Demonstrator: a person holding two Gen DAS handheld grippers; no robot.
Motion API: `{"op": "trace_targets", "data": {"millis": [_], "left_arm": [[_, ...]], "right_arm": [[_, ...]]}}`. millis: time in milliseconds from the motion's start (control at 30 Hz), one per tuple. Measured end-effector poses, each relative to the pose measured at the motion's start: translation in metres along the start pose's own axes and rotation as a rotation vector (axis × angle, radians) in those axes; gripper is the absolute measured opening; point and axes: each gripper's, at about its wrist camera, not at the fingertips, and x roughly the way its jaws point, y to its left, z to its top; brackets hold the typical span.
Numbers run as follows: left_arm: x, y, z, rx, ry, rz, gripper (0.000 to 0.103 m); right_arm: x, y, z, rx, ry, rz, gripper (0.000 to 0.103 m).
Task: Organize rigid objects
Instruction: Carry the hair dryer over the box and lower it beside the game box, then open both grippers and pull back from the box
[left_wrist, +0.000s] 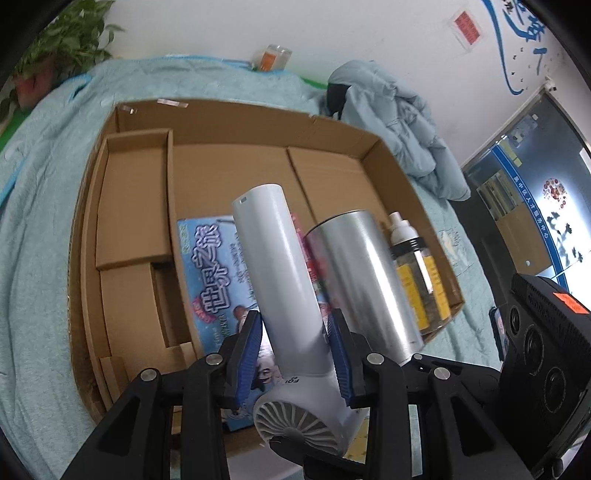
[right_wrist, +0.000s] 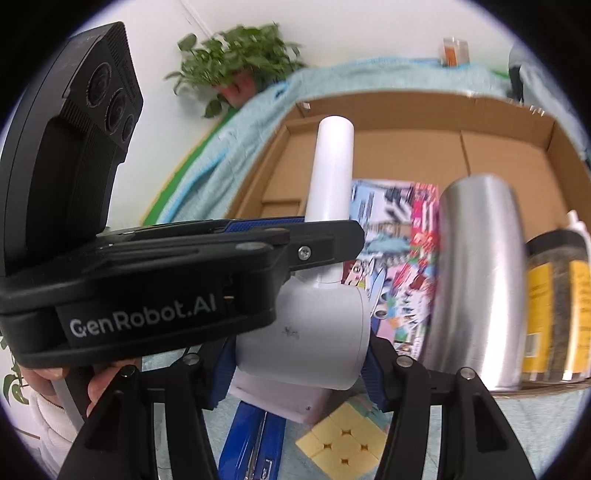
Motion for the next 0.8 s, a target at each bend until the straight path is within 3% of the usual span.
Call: {"op": "trace_targets", "data": {"millis": [133, 200, 267, 400, 533, 800], "left_arm": [[0.015, 0.021, -0.001, -0.03, 0.027, -0.03, 0.034], [0.02, 0.026, -0.003, -0.026, 0.031, -0.004, 0.033], [0.023, 0.031, -0.004, -0.026, 0.041, 0.013, 0.024], [0.019, 0.031, -0.012, -0.018, 0.031, 0.004, 0.024], [0.016, 0.026, -0.019, -0.016, 0.03, 0.027, 0.023], [-0.002, 0.019, -0.03, -0.023, 0.002, 0.081, 0.023]], "right_arm": [[0.015, -0.005, 0.001, 0.025, 0.025, 0.011, 0.058], [0.018, -0.004, -0.001, 0.034, 0.052, 0.037, 0.059], [0.014, -0.001, -0.003, 0.005, 0.049, 0.046, 0.061], [0.005, 0.003, -0.014, -0.021, 0.041, 0.074, 0.061], [0.016, 0.0, -0.015, -0.015, 0.054, 0.026, 0.046], [0.001, -0.007, -0.021, 0.008, 0.037, 0.068, 0.045]]}}
